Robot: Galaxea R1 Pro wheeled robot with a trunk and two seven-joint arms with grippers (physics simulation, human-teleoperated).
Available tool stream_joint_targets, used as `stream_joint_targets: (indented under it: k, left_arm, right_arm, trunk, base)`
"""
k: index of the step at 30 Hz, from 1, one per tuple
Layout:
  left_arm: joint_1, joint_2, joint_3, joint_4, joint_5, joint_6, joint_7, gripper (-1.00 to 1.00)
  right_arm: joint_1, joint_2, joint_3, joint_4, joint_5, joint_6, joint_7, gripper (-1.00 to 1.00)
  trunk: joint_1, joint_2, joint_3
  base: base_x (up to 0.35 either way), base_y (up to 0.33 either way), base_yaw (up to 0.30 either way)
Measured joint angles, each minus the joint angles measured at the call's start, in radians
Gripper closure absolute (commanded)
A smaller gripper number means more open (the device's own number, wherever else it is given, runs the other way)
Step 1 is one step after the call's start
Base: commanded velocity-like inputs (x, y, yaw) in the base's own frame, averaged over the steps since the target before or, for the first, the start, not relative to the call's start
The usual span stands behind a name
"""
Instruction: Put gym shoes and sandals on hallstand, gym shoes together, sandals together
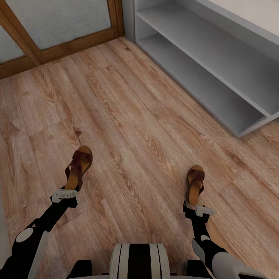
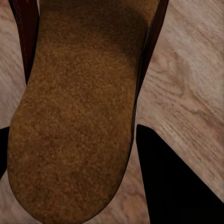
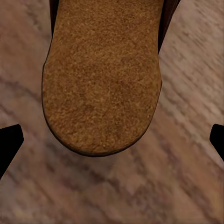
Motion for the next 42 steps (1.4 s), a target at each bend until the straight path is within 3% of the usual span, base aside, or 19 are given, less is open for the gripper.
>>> stream_joint_targets:
  k: [42]
  left_arm:
    - [0.0, 0.0, 0.0, -0.002, 0.0, -0.001, 0.0, 1.0]
  right_arm:
    - [-0.008, 0.001, 0.0, -0.004, 0.0, 0.0, 0.0, -1.0]
  trunk:
    - [0.0, 0.0, 0.0]
  base:
    - [0.0, 0.0, 0.0]
